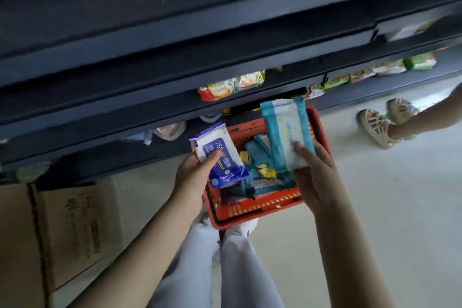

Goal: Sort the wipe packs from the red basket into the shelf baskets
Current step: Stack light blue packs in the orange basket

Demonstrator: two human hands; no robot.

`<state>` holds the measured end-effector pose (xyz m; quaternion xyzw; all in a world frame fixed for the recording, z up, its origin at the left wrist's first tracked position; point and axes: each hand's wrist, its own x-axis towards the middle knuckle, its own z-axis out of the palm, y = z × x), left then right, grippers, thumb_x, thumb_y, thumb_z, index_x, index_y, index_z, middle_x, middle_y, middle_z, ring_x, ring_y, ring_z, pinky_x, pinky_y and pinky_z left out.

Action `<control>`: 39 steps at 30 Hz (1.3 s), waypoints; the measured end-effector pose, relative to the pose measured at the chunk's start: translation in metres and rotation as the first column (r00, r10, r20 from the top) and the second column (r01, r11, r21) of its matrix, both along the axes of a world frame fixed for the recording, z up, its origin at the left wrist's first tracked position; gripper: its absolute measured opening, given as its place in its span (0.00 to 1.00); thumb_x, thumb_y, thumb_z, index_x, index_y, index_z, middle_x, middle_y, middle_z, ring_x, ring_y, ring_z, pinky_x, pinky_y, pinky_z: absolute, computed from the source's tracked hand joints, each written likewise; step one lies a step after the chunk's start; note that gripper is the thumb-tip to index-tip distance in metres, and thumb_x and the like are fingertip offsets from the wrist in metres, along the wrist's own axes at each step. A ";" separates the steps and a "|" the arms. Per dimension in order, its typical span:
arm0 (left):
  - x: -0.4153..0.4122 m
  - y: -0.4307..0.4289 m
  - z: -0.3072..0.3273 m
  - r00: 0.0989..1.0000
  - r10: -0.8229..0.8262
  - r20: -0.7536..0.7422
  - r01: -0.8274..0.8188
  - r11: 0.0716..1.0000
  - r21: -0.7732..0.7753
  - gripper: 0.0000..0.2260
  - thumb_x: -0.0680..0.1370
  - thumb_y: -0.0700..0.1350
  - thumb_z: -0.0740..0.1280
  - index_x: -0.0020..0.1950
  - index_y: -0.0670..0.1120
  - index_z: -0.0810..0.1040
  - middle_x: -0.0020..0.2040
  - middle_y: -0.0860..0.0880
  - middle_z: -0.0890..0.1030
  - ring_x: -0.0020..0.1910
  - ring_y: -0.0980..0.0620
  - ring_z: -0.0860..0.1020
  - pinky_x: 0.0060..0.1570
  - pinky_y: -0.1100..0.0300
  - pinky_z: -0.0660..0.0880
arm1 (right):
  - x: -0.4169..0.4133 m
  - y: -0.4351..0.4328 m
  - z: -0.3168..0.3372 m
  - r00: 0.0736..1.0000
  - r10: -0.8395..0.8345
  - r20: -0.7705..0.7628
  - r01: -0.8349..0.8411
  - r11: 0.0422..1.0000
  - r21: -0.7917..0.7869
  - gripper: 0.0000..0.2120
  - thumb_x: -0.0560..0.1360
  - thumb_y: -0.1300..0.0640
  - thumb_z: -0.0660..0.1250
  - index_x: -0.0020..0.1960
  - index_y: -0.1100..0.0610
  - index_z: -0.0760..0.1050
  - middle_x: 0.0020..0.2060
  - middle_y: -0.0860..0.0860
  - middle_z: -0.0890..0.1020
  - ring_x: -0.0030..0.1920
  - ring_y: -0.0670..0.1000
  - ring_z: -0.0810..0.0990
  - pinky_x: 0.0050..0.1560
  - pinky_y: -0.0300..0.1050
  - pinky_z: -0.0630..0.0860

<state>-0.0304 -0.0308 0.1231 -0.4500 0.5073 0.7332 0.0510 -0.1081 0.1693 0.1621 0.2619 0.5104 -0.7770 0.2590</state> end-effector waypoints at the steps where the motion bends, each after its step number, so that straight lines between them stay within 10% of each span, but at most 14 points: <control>1: 0.006 -0.010 0.028 0.999 0.029 -0.042 -0.029 1.000 0.010 0.05 0.75 0.40 0.70 0.50 0.46 0.81 0.48 0.45 0.86 0.45 0.48 0.84 0.50 0.52 0.79 | 0.002 -0.008 0.024 0.999 0.015 -0.031 -0.016 1.000 -0.022 0.16 0.71 0.61 0.69 0.58 0.62 0.75 0.56 0.61 0.79 0.55 0.59 0.77 0.58 0.53 0.74; 5: 0.032 -0.047 0.120 0.969 0.101 -0.224 -0.113 0.993 -0.041 0.06 0.75 0.38 0.69 0.50 0.45 0.81 0.48 0.45 0.85 0.46 0.47 0.83 0.52 0.48 0.79 | 0.014 -0.051 0.102 0.978 0.103 -0.181 -0.127 0.984 -0.124 0.12 0.69 0.65 0.67 0.51 0.57 0.73 0.48 0.55 0.83 0.45 0.53 0.82 0.41 0.44 0.80; 14: 0.071 -0.163 0.252 0.934 -0.038 -0.356 -0.079 0.948 -0.308 0.07 0.73 0.47 0.73 0.49 0.46 0.81 0.43 0.49 0.86 0.42 0.49 0.85 0.39 0.52 0.79 | 0.045 -0.173 0.214 0.950 0.158 -0.269 -0.179 0.982 -0.056 0.22 0.70 0.51 0.70 0.62 0.57 0.76 0.56 0.57 0.81 0.57 0.57 0.80 0.56 0.56 0.76; 21: 0.078 -0.263 0.281 0.911 -0.053 -0.409 -0.109 0.926 -0.362 0.07 0.76 0.53 0.69 0.47 0.50 0.81 0.43 0.52 0.86 0.45 0.53 0.84 0.51 0.50 0.80 | 0.058 -0.256 0.240 0.947 -0.067 -0.314 0.080 0.996 0.029 0.16 0.75 0.51 0.69 0.58 0.60 0.74 0.51 0.57 0.82 0.50 0.55 0.83 0.45 0.50 0.80; 31: 0.007 -0.315 0.308 0.888 -0.056 -0.456 -0.153 0.900 -0.407 0.06 0.78 0.54 0.66 0.47 0.53 0.77 0.41 0.58 0.84 0.41 0.60 0.83 0.42 0.58 0.80 | -0.025 -0.288 0.288 0.850 -0.047 -0.525 0.110 0.990 0.088 0.11 0.76 0.65 0.67 0.56 0.61 0.69 0.53 0.60 0.80 0.47 0.57 0.84 0.41 0.52 0.83; 39: -0.084 -0.341 0.308 0.880 -0.051 -0.473 -0.181 0.884 -0.431 0.12 0.78 0.43 0.68 0.59 0.52 0.71 0.51 0.52 0.83 0.45 0.54 0.84 0.41 0.52 0.82 | -0.160 -0.336 0.264 0.669 0.431 -0.605 -0.120 0.867 0.484 0.19 0.75 0.67 0.66 0.52 0.43 0.71 0.49 0.49 0.80 0.50 0.53 0.83 0.40 0.50 0.82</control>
